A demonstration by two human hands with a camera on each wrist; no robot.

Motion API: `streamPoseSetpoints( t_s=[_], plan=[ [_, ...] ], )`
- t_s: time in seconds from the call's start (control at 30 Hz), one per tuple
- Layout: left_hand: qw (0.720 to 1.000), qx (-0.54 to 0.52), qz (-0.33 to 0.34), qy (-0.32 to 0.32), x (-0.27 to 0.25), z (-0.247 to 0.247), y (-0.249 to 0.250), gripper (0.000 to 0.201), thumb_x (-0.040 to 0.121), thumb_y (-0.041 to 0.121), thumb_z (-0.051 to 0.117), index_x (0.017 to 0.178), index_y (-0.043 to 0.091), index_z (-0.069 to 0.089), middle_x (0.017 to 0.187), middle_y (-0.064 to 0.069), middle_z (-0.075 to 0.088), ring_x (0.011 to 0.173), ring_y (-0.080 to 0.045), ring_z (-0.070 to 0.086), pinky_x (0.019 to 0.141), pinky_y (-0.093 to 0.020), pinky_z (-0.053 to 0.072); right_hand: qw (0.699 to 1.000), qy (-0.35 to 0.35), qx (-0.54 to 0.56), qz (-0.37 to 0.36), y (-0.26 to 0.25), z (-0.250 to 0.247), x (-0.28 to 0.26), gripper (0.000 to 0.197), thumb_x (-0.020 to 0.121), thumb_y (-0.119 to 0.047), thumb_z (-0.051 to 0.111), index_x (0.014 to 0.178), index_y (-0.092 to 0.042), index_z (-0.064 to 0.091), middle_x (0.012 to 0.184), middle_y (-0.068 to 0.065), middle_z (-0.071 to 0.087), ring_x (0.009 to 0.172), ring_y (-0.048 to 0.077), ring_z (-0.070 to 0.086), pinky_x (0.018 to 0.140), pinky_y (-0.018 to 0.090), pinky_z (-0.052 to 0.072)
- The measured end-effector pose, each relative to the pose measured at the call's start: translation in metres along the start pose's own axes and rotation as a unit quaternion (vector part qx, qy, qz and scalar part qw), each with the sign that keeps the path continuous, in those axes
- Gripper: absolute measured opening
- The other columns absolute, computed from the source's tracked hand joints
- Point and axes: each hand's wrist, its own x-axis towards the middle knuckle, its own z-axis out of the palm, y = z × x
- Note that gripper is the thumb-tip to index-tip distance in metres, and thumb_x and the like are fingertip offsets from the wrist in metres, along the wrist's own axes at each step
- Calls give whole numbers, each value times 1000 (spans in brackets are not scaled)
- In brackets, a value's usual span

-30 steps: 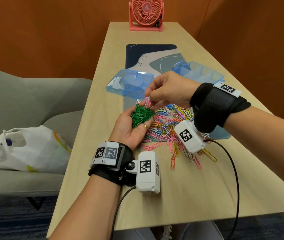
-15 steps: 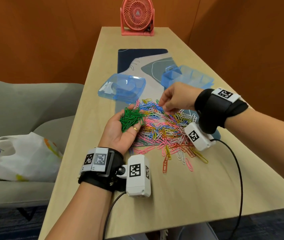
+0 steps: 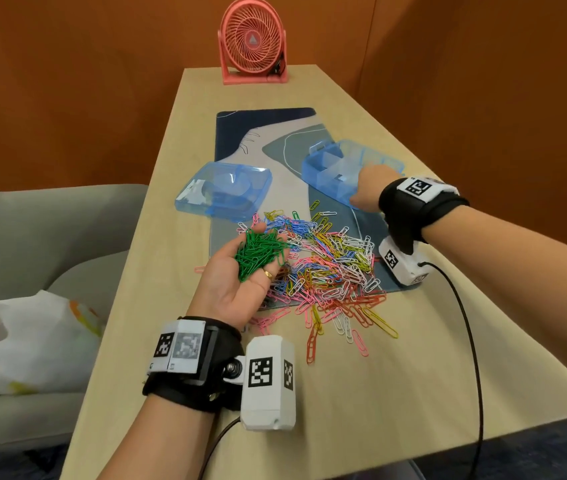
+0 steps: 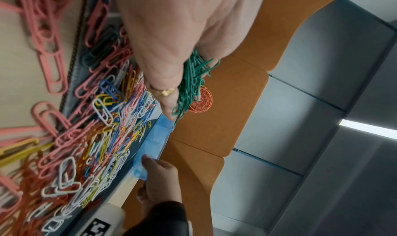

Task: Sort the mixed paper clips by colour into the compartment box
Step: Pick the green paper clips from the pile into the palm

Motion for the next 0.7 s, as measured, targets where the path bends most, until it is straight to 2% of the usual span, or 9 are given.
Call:
streamPoseSetpoints(
  t_s=[0.07,0.13,0.2,0.3,0.37,0.43,0.53,0.6,0.7],
  plan=[
    [1000,0,1,-5,-1,0,1,28,98,11,36,88,1,60,87,-19,65,85,-30,64,78,-44,53,1000,6,-28,-2,2,7,3,27,90,-12,55,66,-6,45,70,9,52,72,30,53,61,31,41],
    [1000,3,0,-8,-2,1,3,28,99,12,36,89,1,60,86,-19,66,85,-30,65,78,-45,53,999,19,-29,-16,3,7,5,14,89,-11,56,77,-4,57,77,11,56,73,30,55,63,31,44],
    [1000,-4,1,-3,-4,0,6,29,99,12,36,89,0,60,89,-20,65,82,-30,66,77,-46,53,999,25,-16,-30,7,6,4,10,89,-11,57,88,-5,65,85,12,60,79,30,59,66,30,45],
    [1000,-21,6,8,-9,-1,13,30,99,14,35,87,0,60,93,-19,62,81,-31,65,74,-46,53,998,37,7,-49,10,-2,-10,7,88,-11,58,85,-10,64,86,10,60,81,29,58,67,28,40],
    [999,-23,18,17,-14,-2,18,31,100,14,34,86,1,59,84,-17,65,70,-30,69,71,-47,53,996,45,24,-74,10,-10,-25,7,87,-11,59,82,-12,64,82,8,58,78,27,54,65,27,37],
    [999,-19,26,26,-21,-2,24,30,100,13,35,86,1,59,83,-18,65,64,-29,70,68,-48,54,993,44,37,-101,8,-18,-45,6,86,-12,61,84,-11,67,80,6,58,77,25,53,65,26,36],
    [999,-10,37,36,-36,1,33,29,100,13,34,89,1,58,91,-19,61,71,-31,68,58,-45,56,988,28,41,-148,0,-25,-76,13,84,-15,65,92,-8,73,86,7,67,81,24,60,68,25,40],
    [998,-1,44,39,-47,5,41,29,100,13,33,89,1,57,97,-20,58,83,-32,62,65,-43,56,983,19,40,-177,-6,-24,-97,14,84,-18,67,92,-9,74,89,6,70,80,22,60,68,25,40],
    [998,8,53,46,-61,9,51,29,100,13,34,86,0,56,95,-21,57,85,-31,57,85,-40,49,976,1,30,-214,-11,-22,-127,15,83,-24,69,90,-12,75,77,0,64,73,18,57,66,24,37]
  ],
)
